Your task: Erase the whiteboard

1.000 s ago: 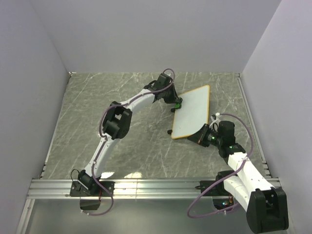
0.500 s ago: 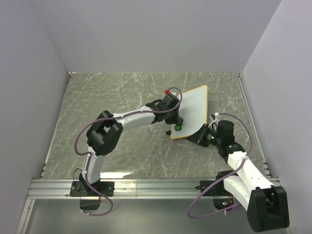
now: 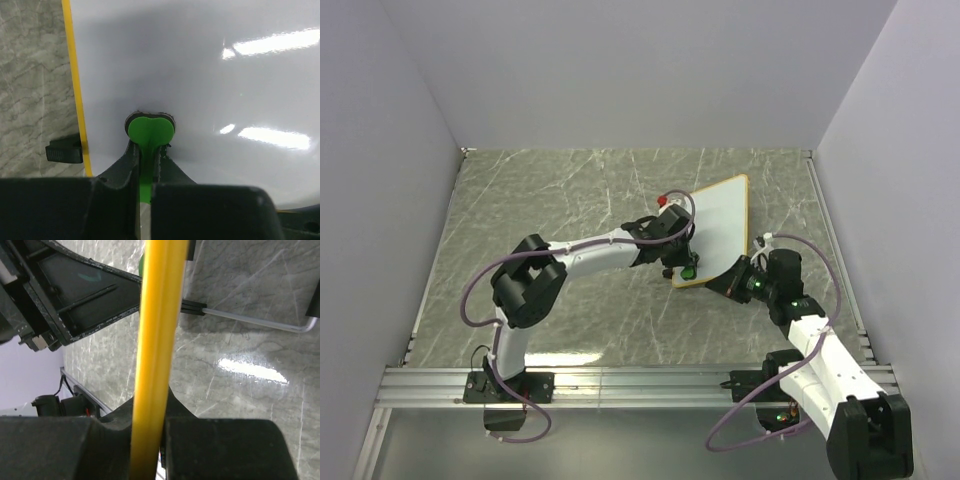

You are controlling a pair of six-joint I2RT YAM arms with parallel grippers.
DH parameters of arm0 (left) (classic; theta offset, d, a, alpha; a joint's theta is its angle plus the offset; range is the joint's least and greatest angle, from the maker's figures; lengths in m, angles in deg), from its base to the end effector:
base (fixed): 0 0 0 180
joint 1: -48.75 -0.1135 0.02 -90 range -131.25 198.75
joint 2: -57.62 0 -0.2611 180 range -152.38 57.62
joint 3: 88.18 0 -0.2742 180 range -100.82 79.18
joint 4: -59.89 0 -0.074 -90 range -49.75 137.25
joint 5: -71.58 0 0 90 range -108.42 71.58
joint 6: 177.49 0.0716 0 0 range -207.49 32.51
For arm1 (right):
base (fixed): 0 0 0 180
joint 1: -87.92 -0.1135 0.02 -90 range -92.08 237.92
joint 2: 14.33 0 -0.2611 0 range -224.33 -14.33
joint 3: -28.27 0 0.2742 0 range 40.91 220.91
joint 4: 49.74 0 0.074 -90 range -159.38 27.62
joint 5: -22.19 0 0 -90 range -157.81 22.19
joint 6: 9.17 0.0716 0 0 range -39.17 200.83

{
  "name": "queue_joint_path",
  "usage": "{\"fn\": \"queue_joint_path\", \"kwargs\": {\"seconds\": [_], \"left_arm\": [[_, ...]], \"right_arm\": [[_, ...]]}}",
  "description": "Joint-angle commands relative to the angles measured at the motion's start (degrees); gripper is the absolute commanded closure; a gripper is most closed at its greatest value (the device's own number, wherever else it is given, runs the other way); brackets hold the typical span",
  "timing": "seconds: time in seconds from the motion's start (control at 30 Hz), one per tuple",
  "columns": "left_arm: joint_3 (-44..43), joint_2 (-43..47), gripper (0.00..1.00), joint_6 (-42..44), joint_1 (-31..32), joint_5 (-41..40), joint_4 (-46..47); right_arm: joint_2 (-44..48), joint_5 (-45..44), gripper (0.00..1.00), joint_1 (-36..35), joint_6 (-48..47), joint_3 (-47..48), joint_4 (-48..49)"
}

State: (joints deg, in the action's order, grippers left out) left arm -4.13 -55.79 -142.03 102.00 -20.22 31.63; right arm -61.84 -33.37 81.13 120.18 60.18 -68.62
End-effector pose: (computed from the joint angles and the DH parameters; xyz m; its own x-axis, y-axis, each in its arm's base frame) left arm 0.2931 -0.3888 0.1666 -0.8901 -0.1686 -0.4233 0.1081 0.8244 -0.5556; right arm 0.2111 0.0659 0.1570 -0.7900 0.4325 -0.4344 -0.0769 0.6331 0.7702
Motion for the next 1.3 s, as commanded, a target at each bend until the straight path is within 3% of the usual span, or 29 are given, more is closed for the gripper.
{"fn": "queue_joint_path", "kwargs": {"seconds": [0.0, 0.27, 0.47, 0.6, 0.7, 0.9, 0.93, 1.03, 1.27], "left_arm": [[-4.1, -1.6, 1.0, 1.5, -0.7, 2.0, -5.6], [-16.9, 4.7, 1.0, 6.4, -9.8, -3.5, -13.9], [-8.4, 11.6, 1.0, 6.6, -13.0, -5.5, -15.1], [-0.7, 15.5, 1.0, 5.5, -13.5, -6.5, -14.1], [4.4, 17.8, 1.0, 5.2, -13.5, -6.9, -13.5], [9.0, 20.3, 1.0, 4.4, -13.5, -7.5, -13.4], [9.1, 20.5, 1.0, 4.4, -13.5, -7.6, -13.5], [9.2, 20.7, 1.0, 4.4, -13.7, -8.0, -14.0], [10.4, 19.1, 1.0, 5.3, -13.9, -11.4, -16.1]], "right_arm": [[3.2, 2.8, 1.0, -0.9, 0.8, 2.1, 2.4], [3.7, 2.4, 1.0, -0.9, 0.5, 0.8, 2.6], [3.3, 2.2, 0.98, -0.9, 0.2, 0.2, 3.1], [3.7, 2.0, 0.82, -0.9, 0.2, -0.3, 3.4], [4.5, 1.6, 0.57, -0.9, 0.3, -0.4, 3.0], [5.5, 1.3, 0.43, -0.9, -0.1, -0.9, 2.5], [5.8, 1.3, 0.28, -0.9, -0.2, -0.8, 2.4], [6.6, 1.2, 0.02, -0.9, -0.9, 0.0, 0.4], [13.0, 0.0, 0.0, -0.9, -4.1, 4.9, -10.7]]}}
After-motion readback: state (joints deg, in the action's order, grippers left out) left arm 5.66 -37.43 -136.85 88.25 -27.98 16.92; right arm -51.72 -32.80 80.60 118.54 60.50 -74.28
